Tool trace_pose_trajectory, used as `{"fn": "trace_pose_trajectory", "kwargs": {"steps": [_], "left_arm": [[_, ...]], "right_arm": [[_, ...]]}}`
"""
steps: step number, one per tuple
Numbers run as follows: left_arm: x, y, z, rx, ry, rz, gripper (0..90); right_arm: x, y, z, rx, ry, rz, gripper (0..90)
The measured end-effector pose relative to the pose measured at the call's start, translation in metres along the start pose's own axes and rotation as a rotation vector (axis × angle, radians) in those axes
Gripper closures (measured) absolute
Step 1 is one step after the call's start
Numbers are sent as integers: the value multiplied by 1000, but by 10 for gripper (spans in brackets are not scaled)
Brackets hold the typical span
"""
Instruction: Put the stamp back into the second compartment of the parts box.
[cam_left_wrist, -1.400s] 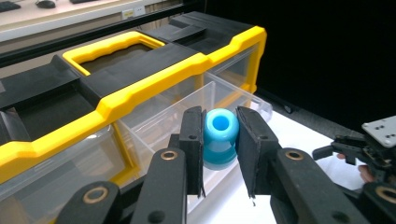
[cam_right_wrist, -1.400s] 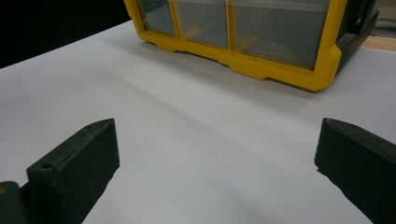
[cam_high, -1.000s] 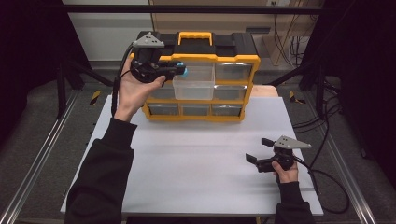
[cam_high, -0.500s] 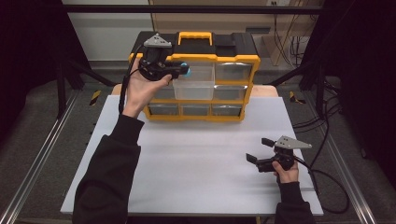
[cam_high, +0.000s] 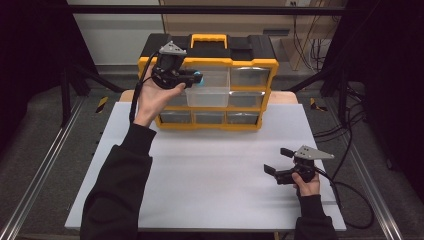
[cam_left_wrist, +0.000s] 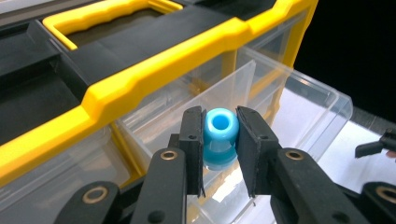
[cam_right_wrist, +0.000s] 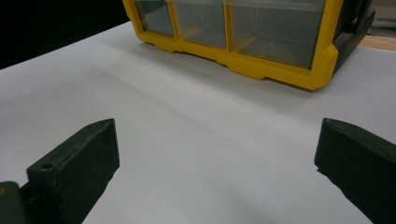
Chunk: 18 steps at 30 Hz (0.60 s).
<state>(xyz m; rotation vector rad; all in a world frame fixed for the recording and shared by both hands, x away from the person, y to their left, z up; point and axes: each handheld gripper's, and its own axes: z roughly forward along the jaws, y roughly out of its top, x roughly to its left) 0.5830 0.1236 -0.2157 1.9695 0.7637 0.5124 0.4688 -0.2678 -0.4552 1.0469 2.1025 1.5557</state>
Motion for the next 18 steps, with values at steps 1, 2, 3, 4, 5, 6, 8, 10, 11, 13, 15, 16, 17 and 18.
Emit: {"fn": "trace_pose_trajectory", "kwargs": {"steps": [1, 2, 3, 4, 5, 6, 8, 10, 11, 13, 15, 16, 17, 18], "left_arm": [[1, -1, 0, -4, 4, -5, 720], [2, -2, 0, -6, 7, -6, 719], [2, -2, 0, -6, 6, -12, 717], [3, -3, -1, -7, 1, -18, 709], [3, -4, -1, -8, -2, -18, 684], [3, -5, -3, -18, 1, -14, 648], [4, -6, -7, -46, -8, -17, 572], [4, -7, -11, -63, -10, -17, 503], [5, -9, -19, -91, -28, -27, 465], [6, -13, -28, -125, -45, -33, 410], [7, -17, -38, -151, -54, -32, 344], [8, -20, -42, -163, -62, -31, 307], [8, -23, -46, -174, -69, -32, 261], [9, -26, -50, -181, -70, -30, 223]], "right_arm": [[0, 0, 0, 0, 0, 1, 4], [0, 0, 0, -1, 0, 0, 4], [0, 0, 0, -1, 1, 0, 4], [0, 0, 0, -1, 1, 1, 4], [0, 0, 0, -1, 1, 1, 4], [0, 0, 0, -2, 1, 1, 4], [0, 0, 0, -2, 0, 1, 4], [0, 0, 0, -1, -1, 1, 4], [0, 0, 1, -1, 2, 1, 4], [0, 0, 1, 1, 0, 2, 4], [0, 0, 1, 2, -1, 2, 4], [0, 0, 1, 2, -1, 3, 4], [0, 0, 1, 1, 0, 4, 4], [0, 0, 1, 1, -1, 4, 4]]}}
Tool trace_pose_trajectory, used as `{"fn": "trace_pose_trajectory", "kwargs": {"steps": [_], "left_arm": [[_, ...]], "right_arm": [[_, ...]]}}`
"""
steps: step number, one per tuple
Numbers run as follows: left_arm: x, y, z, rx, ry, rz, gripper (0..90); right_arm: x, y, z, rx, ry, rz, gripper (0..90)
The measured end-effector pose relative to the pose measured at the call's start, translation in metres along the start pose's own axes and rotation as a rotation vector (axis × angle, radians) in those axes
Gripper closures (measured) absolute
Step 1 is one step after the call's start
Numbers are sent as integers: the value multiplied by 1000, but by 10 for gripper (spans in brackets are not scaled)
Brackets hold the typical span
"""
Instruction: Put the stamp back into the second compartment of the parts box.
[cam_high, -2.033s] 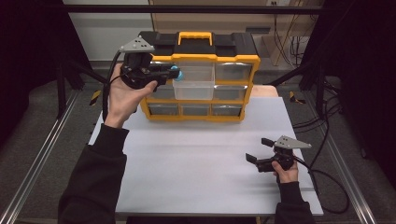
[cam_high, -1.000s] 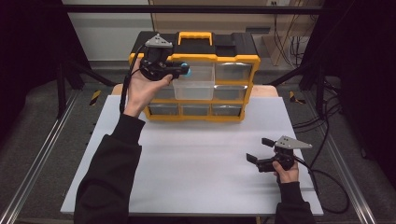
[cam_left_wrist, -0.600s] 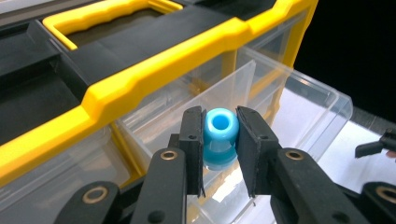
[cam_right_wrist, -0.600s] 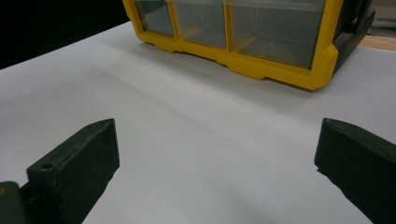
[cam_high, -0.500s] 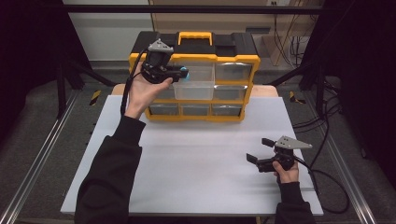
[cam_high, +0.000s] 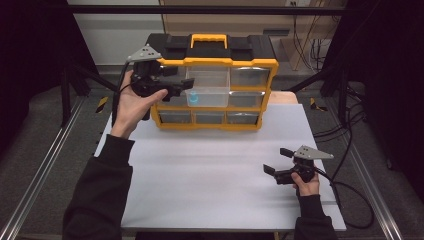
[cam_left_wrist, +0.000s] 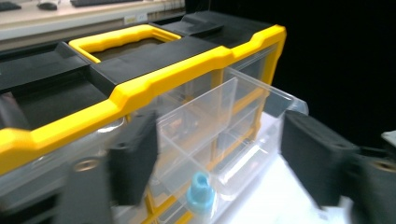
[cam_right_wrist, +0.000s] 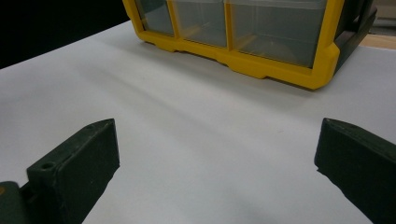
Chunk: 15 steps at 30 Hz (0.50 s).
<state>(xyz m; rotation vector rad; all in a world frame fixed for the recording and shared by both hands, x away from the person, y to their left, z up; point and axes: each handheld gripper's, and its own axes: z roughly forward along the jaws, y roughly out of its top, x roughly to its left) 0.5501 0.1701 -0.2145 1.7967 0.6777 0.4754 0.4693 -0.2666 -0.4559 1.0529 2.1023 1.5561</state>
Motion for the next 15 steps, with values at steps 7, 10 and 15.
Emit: {"fn": "trace_pose_trajectory", "kwargs": {"steps": [7, 10, 15], "left_arm": [[6, -27, -27, -18, 29, -1, 23], [9, -41, -37, -14, 30, -1, 3], [11, -70, -47, -16, 20, -12, 0]], "right_arm": [[0, 0, 0, 0, -1, 0, 4], [0, 0, 1, -1, -2, 0, 4], [0, -1, 2, 5, -1, 0, 4]]}}
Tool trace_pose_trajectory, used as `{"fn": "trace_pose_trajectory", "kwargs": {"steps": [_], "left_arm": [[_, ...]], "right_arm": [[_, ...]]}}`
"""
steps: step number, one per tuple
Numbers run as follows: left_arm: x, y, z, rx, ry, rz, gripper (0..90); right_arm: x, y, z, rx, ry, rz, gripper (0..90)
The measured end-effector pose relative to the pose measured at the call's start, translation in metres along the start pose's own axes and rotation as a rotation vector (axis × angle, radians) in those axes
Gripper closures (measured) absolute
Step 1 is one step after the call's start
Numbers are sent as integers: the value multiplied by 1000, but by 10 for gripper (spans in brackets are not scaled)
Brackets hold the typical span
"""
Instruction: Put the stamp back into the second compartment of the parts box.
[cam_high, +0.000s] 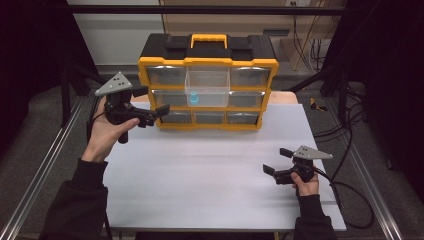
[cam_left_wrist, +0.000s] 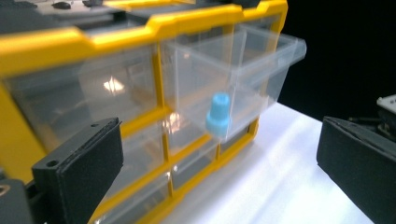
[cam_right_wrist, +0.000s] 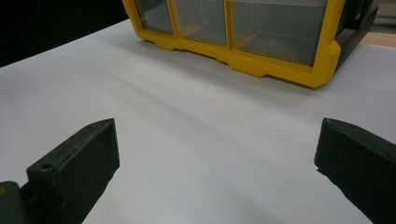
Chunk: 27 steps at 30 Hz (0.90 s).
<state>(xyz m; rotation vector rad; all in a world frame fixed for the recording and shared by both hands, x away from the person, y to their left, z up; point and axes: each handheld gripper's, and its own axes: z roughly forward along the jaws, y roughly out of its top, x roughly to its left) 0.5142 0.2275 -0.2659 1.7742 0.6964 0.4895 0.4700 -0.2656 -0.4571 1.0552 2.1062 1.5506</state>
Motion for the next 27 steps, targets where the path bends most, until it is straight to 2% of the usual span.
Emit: {"fn": "trace_pose_trajectory", "kwargs": {"steps": [2, 3, 7, 13, 15, 16, 18, 19, 20, 24, 27], "left_arm": [[1, -6, -1, 3, 2, -4, 0], [2, -18, -4, 4, 4, -17, 0], [3, -42, -8, -12, -3, -41, 0], [4, -78, -11, -7, -17, -69, 0], [4, -89, -11, -14, -20, -87, 0], [4, -89, -11, -14, -20, -87, 0], [4, -103, -12, -11, -25, -91, 0], [4, -112, -11, 11, -24, -93, 0], [4, -112, -11, 11, -24, -93, 0], [7, -136, -13, 19, -26, -115, 0], [8, -145, -13, 22, -25, -123, 0]], "right_arm": [[0, 0, 0, 0, 1, 0, 4], [0, 0, 0, 1, -1, 1, 4], [0, 0, 0, 2, 1, -1, 4], [0, 0, 0, 3, -1, -3, 4], [0, -1, 0, 5, -3, -2, 4], [0, -1, 0, 5, -3, -2, 4], [0, -1, 0, 5, 0, -3, 4], [0, -1, 0, 4, 0, -3, 4], [0, -1, 0, 4, 0, -3, 4], [0, -2, 0, 7, -1, -2, 4], [0, -2, 1, 8, -2, 2, 4]]}}
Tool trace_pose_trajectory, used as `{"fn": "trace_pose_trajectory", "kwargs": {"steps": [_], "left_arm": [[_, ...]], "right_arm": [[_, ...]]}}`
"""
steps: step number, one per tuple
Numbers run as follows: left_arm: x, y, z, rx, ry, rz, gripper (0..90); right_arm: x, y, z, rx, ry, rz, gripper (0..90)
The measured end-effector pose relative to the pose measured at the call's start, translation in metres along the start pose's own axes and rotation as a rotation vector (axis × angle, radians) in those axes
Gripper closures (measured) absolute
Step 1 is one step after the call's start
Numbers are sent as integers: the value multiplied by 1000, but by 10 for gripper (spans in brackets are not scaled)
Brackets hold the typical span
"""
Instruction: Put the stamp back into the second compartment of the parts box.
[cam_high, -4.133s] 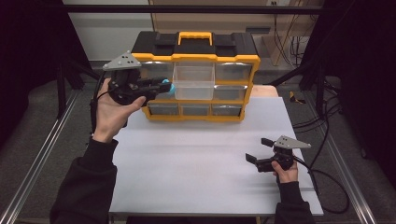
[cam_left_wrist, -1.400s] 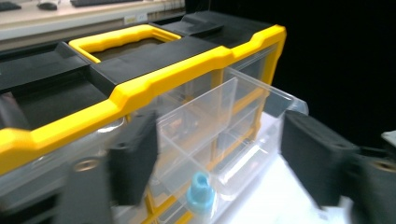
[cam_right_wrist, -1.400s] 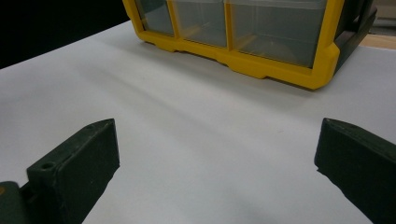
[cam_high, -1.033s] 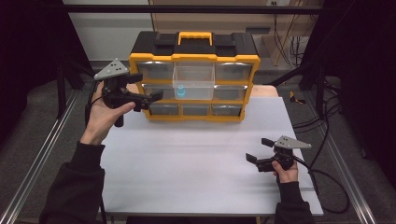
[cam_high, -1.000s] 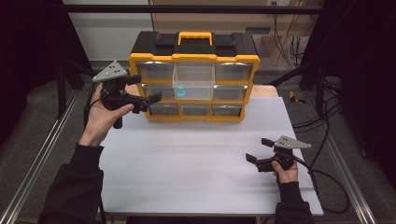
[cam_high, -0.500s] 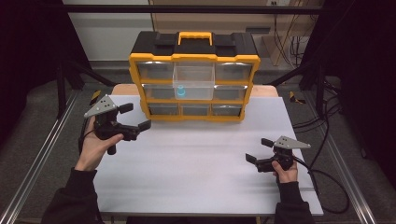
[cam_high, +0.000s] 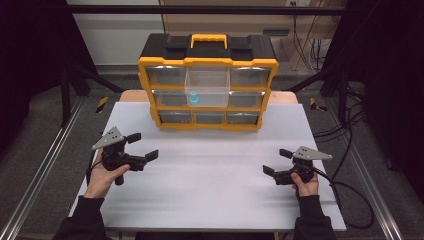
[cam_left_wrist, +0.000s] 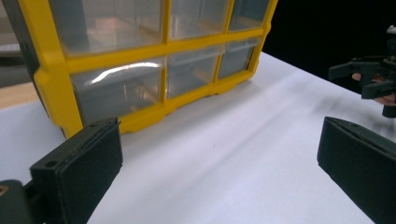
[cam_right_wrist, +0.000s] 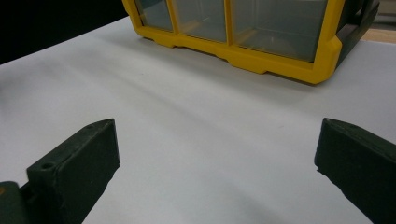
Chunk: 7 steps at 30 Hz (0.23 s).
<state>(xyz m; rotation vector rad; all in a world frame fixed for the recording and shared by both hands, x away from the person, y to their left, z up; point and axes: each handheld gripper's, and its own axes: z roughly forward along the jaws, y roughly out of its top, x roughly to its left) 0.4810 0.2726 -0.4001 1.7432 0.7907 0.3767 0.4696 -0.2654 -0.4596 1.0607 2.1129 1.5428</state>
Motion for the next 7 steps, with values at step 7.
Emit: {"fn": "trace_pose_trajectory", "kwargs": {"steps": [7], "left_arm": [[5, -23, 1, 38, -8, -5, 0]], "right_arm": [[0, -1, 0, -1, -2, 0, 4]]}}
